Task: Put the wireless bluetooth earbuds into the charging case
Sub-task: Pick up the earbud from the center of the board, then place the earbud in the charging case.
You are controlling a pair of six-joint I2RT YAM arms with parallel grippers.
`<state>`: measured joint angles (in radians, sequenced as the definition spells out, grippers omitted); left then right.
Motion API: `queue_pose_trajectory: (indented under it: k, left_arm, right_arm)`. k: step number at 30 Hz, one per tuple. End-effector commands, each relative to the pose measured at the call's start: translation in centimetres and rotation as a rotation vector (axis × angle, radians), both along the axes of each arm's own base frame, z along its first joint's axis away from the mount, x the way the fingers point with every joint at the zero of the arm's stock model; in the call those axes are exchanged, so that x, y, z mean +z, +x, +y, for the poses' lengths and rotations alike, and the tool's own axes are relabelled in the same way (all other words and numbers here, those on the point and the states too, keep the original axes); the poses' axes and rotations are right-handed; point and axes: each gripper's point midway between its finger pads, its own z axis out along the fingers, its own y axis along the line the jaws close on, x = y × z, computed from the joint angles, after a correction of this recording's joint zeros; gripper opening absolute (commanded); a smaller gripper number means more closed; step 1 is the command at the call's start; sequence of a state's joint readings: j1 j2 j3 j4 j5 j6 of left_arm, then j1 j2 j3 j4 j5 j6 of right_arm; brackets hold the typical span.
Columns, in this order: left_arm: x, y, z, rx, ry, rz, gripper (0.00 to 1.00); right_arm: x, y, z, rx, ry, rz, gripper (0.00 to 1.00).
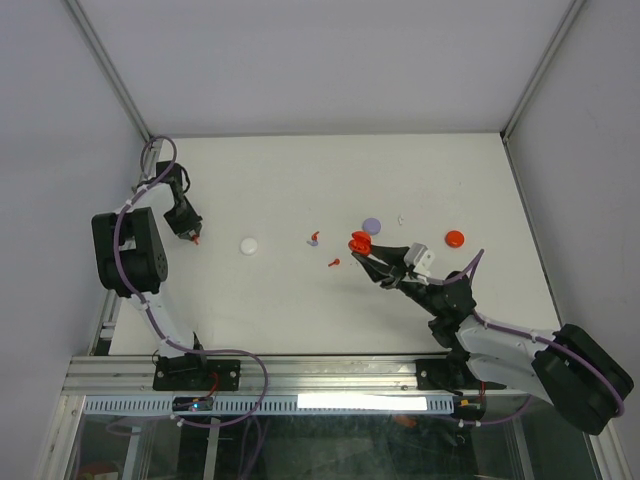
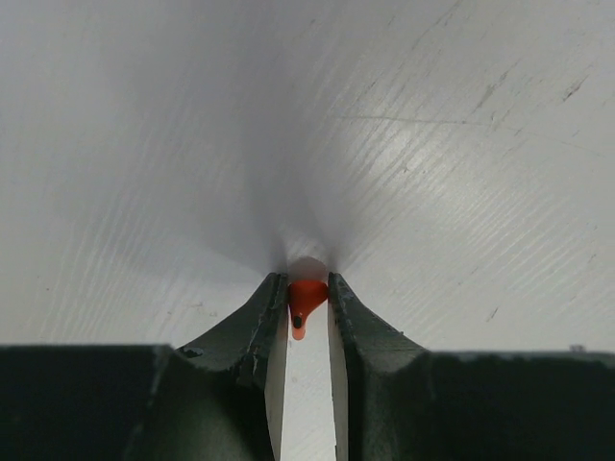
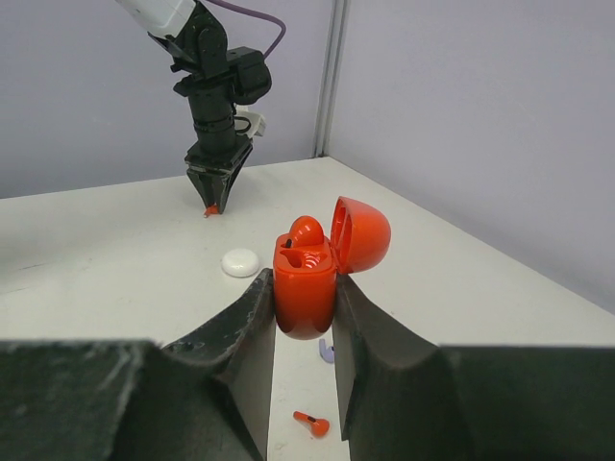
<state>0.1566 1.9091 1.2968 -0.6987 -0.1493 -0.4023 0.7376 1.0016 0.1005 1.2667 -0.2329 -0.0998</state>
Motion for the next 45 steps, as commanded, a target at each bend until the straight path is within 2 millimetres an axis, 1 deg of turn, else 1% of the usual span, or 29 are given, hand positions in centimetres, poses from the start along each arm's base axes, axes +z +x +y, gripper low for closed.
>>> queue_pose_trajectory:
  k: [1,6,9,11,12,17,18,20,23,32,34,40,45]
  left_arm:
    - [3.2,0.3,-1.6,-0.035,-0.054,-0.092,0.18]
    - [6.1,0.5,-3.3,-0.058,-0.068,-0.172,0.16]
    - [8.3,0.4,-5.0,-0.092,-0.084,-0.232,0.15]
    - [9.8,0.3,-6.6,-0.124,-0.092,-0.281,0.15]
    - [10.7,0.2,-7.9,-0.152,-0.092,-0.305,0.14]
    - [14.4,-0.6,-13.0,-0.243,-0.097,-0.420,0.14]
    - [14.9,-0.7,-14.0,-0.263,-0.100,-0.435,0.14]
    - [16.9,-1.2,-15.9,-0.296,-0.116,-0.493,0.13]
    - [18.9,-1.8,-18.3,-0.327,-0.143,-0.557,0.12]
    - [24.6,-4.5,-24.0,-0.394,-0.253,-0.764,0.09]
    - [25.5,-5.1,-25.4,-0.414,-0.284,-0.795,0.09]
    - [29.1,-7.4,-30.1,-0.492,-0.369,-0.894,0.08]
    - [31.1,-10.0,-33.9,-0.564,-0.427,-0.957,0.09]
  right_arm:
    - [2.4,-0.4,0.3,0.023,0.027,-0.074,0.00]
    - [2.8,-0.5,0.6,0.035,0.022,-0.088,0.00]
    - [3.1,-0.4,0.8,0.039,0.020,-0.094,0.00]
    - [3.2,-0.4,0.9,0.044,0.018,-0.095,0.00]
    - [3.3,-0.4,1.0,0.046,0.018,-0.097,0.00]
    - [3.9,-0.5,1.2,0.053,0.029,-0.114,0.00]
    - [4.0,-0.5,1.2,0.053,0.032,-0.119,0.00]
    - [4.3,-0.5,1.3,0.056,0.035,-0.129,0.00]
    - [4.6,-0.5,1.4,0.057,0.040,-0.141,0.00]
    - [5.4,-0.1,1.6,0.046,0.044,-0.166,0.00]
    - [5.4,0.1,1.7,0.044,0.046,-0.167,0.00]
    - [5.5,0.2,1.9,0.046,0.054,-0.178,0.00]
    - [5.7,0.5,2.1,0.042,0.064,-0.180,0.00]
